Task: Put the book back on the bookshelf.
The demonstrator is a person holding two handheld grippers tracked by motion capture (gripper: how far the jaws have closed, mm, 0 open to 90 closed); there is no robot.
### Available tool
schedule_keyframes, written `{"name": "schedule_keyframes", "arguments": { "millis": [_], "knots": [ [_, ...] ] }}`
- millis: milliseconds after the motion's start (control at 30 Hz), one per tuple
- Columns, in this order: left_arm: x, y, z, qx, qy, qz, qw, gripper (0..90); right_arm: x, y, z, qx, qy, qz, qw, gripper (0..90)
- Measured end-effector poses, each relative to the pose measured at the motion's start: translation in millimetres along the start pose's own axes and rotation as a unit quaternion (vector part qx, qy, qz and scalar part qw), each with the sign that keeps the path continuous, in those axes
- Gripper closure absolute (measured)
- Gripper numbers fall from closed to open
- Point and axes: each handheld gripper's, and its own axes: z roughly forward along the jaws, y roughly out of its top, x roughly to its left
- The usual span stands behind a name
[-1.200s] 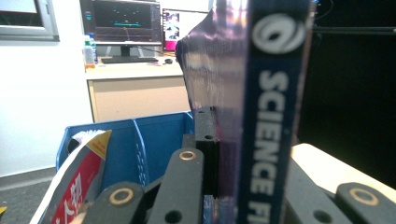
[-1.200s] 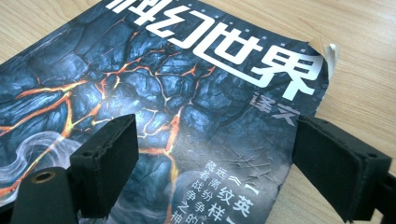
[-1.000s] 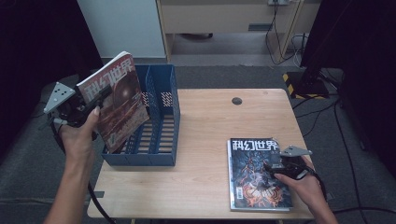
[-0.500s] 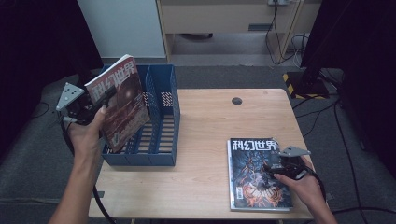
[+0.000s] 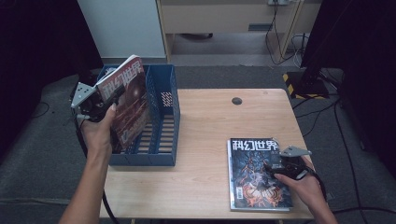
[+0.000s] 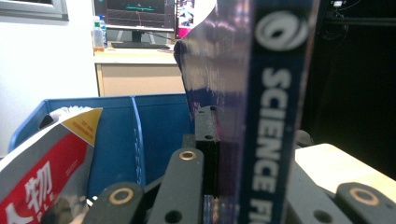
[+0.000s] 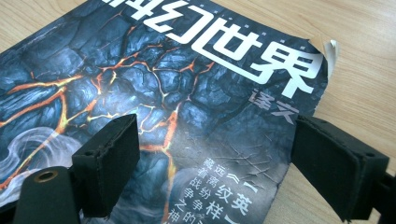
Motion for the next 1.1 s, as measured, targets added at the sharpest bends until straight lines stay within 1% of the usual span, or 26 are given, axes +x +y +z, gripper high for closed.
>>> {"name": "schedule_keyframes", "arguments": {
  "millis": [33, 133, 167, 267, 467, 567, 767, 933, 967, 1067, 1100],
  "knots": [
    [0.1, -1.6, 3.3, 0.005, 0.0, 0.001, 1.0, 83.8, -0.3, -0.1, -0.3, 0.0, 0.001, 0.001, 1.0, 15.7],
    [-0.6, -2.7, 5.5, 0.007, 0.005, 0.001, 1.0, 83.8, -0.3, -0.2, -0.6, -0.001, 0.0, 0.002, 1.0, 15.8],
    [-1.7, -3.3, 5.0, 0.007, 0.01, 0.002, 0.9999, 83.8, -0.3, -0.4, -1.2, -0.002, -0.001, 0.001, 1.0, 15.8],
    [-2.7, -3.9, 3.0, 0.005, 0.015, -0.002, 0.9999, 83.7, -0.6, -0.5, -2.0, -0.001, -0.002, 0.002, 1.0, 15.8],
    [-2.0, -6.0, 3.1, 0.003, 0.015, -0.003, 0.9999, 83.8, -0.2, -0.3, -1.5, -0.003, 0.0, 0.0, 1.0, 15.8],
    [-2.8, -3.4, 2.0, 0.003, 0.015, 0.002, 0.9999, 83.7, -1.5, -0.5, -1.5, -0.002, 0.0, 0.001, 1.0, 15.8],
    [-1.9, 0.7, -1.2, -0.004, 0.018, 0.001, 0.9998, 83.7, -0.9, -0.5, -1.5, -0.002, -0.001, 0.001, 1.0, 15.8],
    [0.6, -1.3, 2.0, -0.005, 0.019, 0.001, 0.9998, 83.7, -0.6, -0.7, -1.7, 0.0, 0.0, -0.001, 1.0, 16.1],
    [1.5, -2.0, 3.6, 0.0, 0.026, 0.003, 0.9996, 83.7, -1.7, -0.7, -3.0, -0.001, 0.002, -0.002, 1.0, 16.5],
    [2.2, -2.2, 3.4, -0.001, 0.031, 0.002, 0.9995, 83.7, -2.8, -1.0, -3.3, 0.0, 0.0, 0.004, 1.0, 16.5],
    [3.4, -1.9, 2.1, -0.004, 0.033, 0.0, 0.9994, 83.7, -3.2, -1.3, -3.1, 0.001, 0.0, 0.005, 1.0, 16.5]
  ]
}}
